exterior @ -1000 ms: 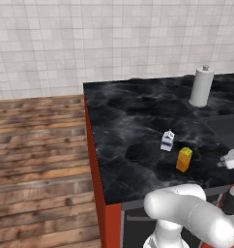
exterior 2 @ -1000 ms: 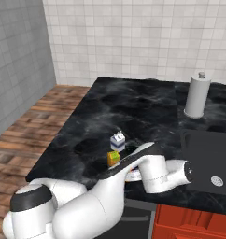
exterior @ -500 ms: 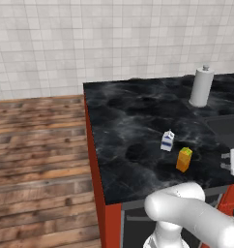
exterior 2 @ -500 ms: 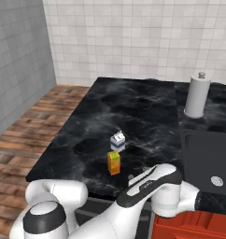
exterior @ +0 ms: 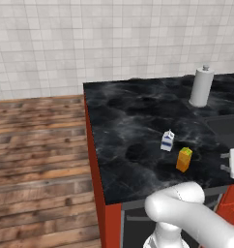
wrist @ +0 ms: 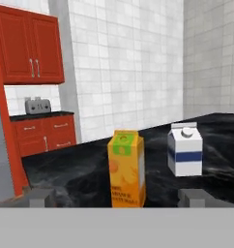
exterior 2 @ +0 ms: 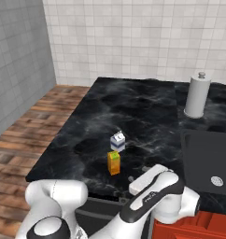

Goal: Pick the milk, boxed drink from the counter and place them in the open cabinet.

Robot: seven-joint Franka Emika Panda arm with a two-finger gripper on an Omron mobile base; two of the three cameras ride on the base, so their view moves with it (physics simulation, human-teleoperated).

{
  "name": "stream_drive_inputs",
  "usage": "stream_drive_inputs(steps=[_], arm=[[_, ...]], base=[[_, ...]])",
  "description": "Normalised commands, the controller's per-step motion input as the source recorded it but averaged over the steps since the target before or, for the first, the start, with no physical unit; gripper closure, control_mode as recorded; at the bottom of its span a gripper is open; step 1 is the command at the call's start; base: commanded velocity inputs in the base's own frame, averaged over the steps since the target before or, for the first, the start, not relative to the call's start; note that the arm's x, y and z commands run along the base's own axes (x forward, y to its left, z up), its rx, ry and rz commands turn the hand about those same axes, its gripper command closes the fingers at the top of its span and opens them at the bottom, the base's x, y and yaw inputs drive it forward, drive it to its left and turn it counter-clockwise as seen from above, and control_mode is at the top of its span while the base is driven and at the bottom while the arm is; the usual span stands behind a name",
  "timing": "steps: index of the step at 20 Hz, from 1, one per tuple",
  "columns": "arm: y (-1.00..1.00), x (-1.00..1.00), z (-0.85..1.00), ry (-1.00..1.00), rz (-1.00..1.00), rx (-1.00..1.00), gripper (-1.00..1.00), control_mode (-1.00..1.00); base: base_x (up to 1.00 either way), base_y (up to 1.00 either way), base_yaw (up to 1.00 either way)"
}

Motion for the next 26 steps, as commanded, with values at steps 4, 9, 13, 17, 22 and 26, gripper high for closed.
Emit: stream_drive_inputs(steps=[4, 9, 13, 17, 22, 26], arm=[[0.58, 0.0, 0.0, 0.0, 0.0, 0.0, -1.0, -1.0], [0.61, 0.0, 0.0, 0.01, 0.0, 0.0, -1.0, -1.0], [0.51, 0.06, 0.0, 0.07, -0.01, 0.0, -1.0, -1.0], [0.31, 0.12, 0.0, 0.07, -0.11, 0.03, -1.0, -1.0], [0.18, 0.09, 0.0, 0.07, -0.12, 0.07, -1.0, -1.0], [0.21, 0.11, 0.0, 0.06, -0.12, 0.06, -1.0, -1.0]], base=[[0.0, 0.0, 0.0], [0.0, 0.0, 0.0], [0.0, 0.0, 0.0], [0.0, 0.0, 0.0], [0.0, 0.0, 0.0], [0.0, 0.0, 0.0]])
